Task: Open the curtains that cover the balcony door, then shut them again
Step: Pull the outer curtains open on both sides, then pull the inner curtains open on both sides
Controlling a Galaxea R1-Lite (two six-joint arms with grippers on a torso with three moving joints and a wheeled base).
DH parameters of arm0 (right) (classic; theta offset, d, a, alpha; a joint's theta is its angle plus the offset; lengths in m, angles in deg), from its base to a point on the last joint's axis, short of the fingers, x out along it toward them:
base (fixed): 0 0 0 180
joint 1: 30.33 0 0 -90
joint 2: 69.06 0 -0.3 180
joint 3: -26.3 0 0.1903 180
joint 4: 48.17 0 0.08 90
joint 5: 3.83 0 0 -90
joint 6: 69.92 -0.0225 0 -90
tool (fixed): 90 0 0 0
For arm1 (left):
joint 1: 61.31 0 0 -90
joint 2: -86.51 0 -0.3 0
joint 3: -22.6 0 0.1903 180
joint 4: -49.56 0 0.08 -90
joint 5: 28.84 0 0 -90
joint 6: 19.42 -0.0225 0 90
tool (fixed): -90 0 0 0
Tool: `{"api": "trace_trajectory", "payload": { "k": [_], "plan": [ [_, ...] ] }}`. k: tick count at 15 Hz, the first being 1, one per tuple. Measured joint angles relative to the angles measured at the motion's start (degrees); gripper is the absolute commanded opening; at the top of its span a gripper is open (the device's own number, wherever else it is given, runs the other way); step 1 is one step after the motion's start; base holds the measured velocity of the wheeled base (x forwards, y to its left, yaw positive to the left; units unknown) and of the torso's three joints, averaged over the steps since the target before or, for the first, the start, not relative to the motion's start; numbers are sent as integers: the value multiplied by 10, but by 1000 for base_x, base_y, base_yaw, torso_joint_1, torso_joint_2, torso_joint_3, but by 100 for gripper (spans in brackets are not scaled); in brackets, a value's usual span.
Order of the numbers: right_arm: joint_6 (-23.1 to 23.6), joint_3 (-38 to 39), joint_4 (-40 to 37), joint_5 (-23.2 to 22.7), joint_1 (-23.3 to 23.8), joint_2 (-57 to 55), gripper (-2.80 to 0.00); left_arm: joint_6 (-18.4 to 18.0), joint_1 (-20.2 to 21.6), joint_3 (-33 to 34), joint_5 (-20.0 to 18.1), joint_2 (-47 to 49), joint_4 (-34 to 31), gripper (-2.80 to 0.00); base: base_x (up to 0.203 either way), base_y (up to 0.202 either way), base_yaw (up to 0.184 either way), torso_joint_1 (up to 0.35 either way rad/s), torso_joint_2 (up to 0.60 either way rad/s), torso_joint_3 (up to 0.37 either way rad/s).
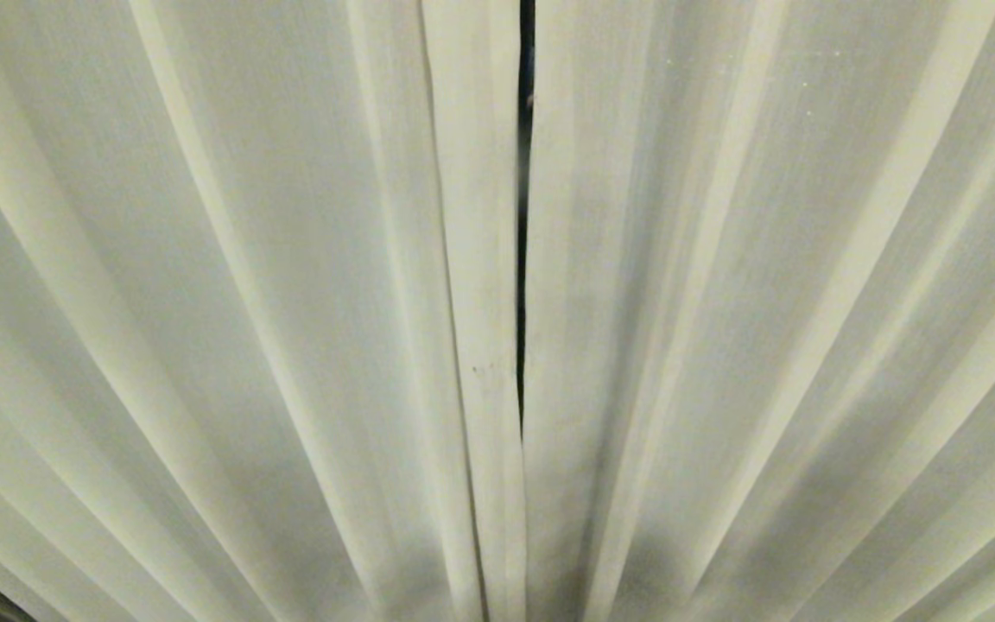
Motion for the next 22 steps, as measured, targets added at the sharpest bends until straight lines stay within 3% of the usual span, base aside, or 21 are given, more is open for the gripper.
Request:
{"api": "trace_trajectory", "payload": {
  "k": [8,12,16,19,20,22],
  "plan": [
    [0,0,0,0,0,0,-280,-6,0,0,0,1,0,-280,0,0,0,0,0,0],
    [0,0,0,0,0,0,-280,-7,-11,-11,-10,73,38,-280,0,0,0,0,0,0],
    [0,0,0,0,0,0,-280,-8,-110,-70,-39,211,119,-280,0,0,0,0,0,0],
    [0,0,0,0,0,0,-280,-10,-167,-141,-98,320,174,-280,0,0,0,0,0,0],
    [0,0,0,0,0,0,-280,-13,-178,-162,-120,351,185,0,0,0,0,0,0,0],
    [0,0,0,0,0,0,-280,-29,-192,-209,-152,418,203,0,0,0,0,0,0,0]
  ]
}}
